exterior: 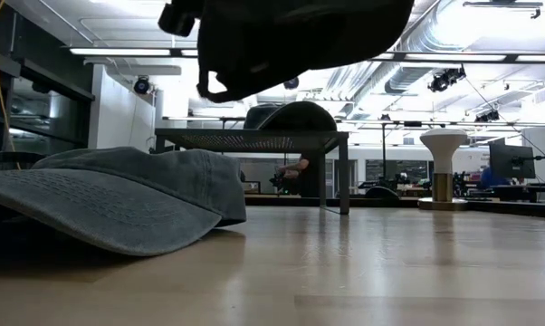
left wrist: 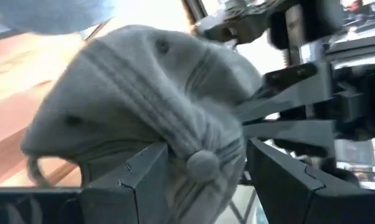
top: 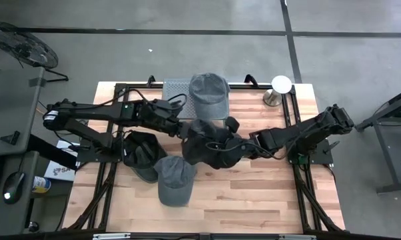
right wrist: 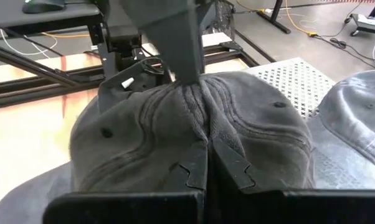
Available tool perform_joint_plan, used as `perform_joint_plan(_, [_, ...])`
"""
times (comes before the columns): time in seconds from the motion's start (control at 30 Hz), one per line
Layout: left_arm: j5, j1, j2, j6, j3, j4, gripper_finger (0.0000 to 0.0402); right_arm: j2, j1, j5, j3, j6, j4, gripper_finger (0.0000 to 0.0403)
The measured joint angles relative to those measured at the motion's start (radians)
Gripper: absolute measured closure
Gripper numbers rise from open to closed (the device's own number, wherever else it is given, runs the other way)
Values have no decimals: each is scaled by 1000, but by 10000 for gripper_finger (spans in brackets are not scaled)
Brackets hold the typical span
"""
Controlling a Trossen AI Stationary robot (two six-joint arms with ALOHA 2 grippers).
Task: Pick & Place hat
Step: Put the right black cap on the shelf
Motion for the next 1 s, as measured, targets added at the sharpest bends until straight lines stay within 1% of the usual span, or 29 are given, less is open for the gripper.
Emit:
perform_joint_plan(0.23, [4, 0, 15, -28, -2, -2, 190, 0, -2, -7, 0, -3, -10, 403])
perform_joint_plan(0.33, [0, 0, 14, -29, -1, -2, 198, 0, -2, -8, 0, -3, -11, 403])
perform_joint_plan(0.47, [-3, 0, 14, -30, -1, -2, 235, 0, -2, -7, 0, -3, -13, 403])
perform_joint_plan(0.77, [2, 0, 14, -25, -1, -2, 353, 0, -2, -11, 0, -4, -13, 403])
perform_joint_plan(1.0, [10, 0, 14, 1, -1, -3, 357, 0, -2, -18, 0, -7, -14, 399])
